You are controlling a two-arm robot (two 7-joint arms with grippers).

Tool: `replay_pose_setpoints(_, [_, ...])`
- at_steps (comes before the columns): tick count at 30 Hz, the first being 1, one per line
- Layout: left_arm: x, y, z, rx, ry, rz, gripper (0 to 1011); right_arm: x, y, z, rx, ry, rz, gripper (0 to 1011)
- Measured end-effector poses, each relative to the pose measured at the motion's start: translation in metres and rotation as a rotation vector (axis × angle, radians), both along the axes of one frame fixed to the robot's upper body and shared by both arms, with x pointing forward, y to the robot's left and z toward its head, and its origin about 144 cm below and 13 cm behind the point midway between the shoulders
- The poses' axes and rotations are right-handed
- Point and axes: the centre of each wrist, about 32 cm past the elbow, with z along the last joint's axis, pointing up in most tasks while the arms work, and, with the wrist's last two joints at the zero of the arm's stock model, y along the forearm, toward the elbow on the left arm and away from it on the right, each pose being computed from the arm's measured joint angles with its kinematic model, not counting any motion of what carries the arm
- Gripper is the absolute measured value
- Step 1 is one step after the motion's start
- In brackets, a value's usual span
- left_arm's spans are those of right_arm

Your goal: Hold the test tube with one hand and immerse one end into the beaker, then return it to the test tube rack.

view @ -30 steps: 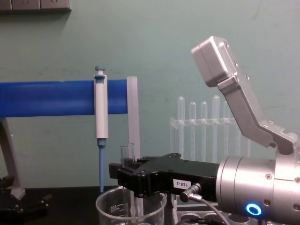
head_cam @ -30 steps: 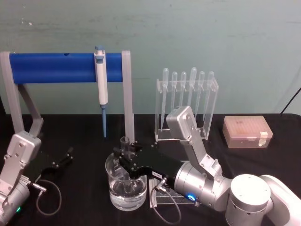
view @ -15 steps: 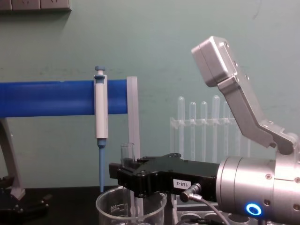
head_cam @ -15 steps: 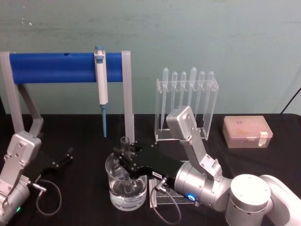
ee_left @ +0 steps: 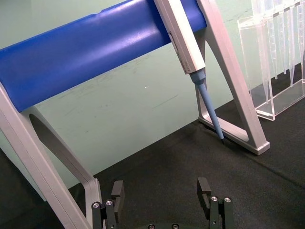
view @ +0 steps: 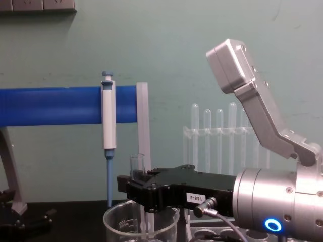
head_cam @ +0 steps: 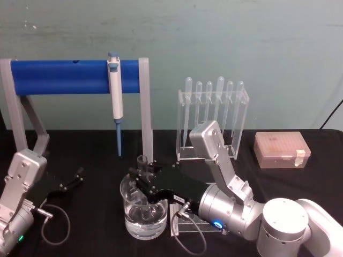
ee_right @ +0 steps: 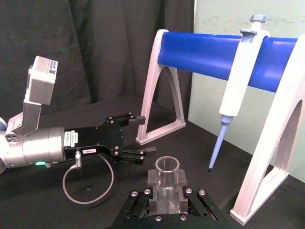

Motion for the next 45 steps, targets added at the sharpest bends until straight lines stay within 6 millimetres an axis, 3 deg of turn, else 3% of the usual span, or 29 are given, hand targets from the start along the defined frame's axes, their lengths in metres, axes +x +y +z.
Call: replay_pose_setpoints(45, [0.0000, 0.0000, 0.0000, 0.000, 0.000, 0.000, 1000, 0.0000, 0.0000, 0.0000, 0.000, 0.000, 0.000, 225])
